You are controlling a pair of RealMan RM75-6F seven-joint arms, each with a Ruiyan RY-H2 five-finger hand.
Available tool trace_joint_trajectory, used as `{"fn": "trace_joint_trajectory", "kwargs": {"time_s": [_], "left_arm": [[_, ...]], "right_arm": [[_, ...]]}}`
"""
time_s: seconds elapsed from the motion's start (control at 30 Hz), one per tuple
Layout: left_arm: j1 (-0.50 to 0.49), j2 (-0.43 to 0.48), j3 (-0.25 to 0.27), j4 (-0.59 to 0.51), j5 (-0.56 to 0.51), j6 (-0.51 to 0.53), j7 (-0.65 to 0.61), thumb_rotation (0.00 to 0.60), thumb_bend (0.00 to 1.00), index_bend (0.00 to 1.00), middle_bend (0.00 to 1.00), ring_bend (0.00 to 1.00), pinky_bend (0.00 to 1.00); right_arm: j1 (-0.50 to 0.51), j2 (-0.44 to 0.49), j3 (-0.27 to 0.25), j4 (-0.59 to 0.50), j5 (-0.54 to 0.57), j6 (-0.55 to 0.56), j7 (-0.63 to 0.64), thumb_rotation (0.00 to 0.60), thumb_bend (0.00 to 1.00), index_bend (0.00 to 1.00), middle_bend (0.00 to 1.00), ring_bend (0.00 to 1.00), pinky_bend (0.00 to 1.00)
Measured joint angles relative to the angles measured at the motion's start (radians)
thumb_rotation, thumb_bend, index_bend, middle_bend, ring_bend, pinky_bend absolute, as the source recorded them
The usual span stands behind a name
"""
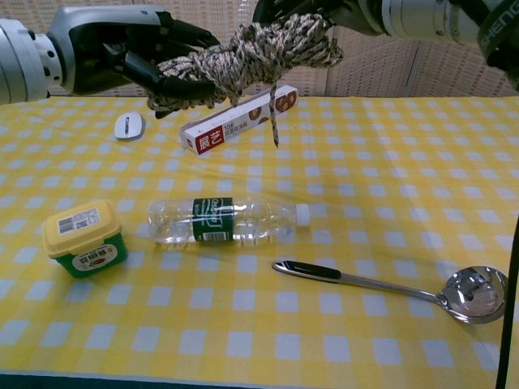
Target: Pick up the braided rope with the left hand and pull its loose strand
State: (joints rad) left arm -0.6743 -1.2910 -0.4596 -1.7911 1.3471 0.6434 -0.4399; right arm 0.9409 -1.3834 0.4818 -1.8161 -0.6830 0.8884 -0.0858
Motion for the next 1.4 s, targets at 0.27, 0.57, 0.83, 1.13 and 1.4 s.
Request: {"fn": "trace_joint_trajectory", "kwargs": {"time_s": [0.27,0.57,0.83,1.13,1.4], "left_arm": [[-0.047,-0.021,0.057,0.012,-0.132,0.086,0.29,0.6,0.73,0.73,0.7,0.69,0.73],[-0.099,-0.054,0.108,-0.005,-0.378,0.23,0.581,0.6,0.73,0.73,0.71,0.7,0.73],[-0.129,-0.085,0.096,-0.026,-0.567,0.346,0.645,0.6,0.73,0.73,0.72,0.72,0.75],[-0.123,-0.106,0.045,-0.026,-0.628,0.436,0.592,0.6,0.73,0.73,0.72,0.72,0.75],[-0.097,-0.082,0.007,-0.047,-0.613,0.424,0.478,0.6,0.73,0.73,0.72,0.72,0.75]], "right_arm": [[0.0,0.042,-0.017,-0.093,-0.004,0.036,-0.018,0.6,0.48,0.75,0.49,0.46,0.43],[-0.008,0.068,-0.045,-0.179,-0.027,0.081,-0.032,0.6,0.48,0.75,0.49,0.47,0.47],[-0.009,0.071,-0.081,-0.236,-0.048,0.123,-0.066,0.6,0.48,0.75,0.49,0.49,0.51],[-0.015,0.066,-0.115,-0.264,-0.057,0.143,-0.081,0.6,0.48,0.65,0.48,0.5,0.54],[-0.035,0.069,-0.13,-0.241,-0.123,0.108,-0.02,0.6,0.48,0.27,0.33,0.4,0.53]]}}
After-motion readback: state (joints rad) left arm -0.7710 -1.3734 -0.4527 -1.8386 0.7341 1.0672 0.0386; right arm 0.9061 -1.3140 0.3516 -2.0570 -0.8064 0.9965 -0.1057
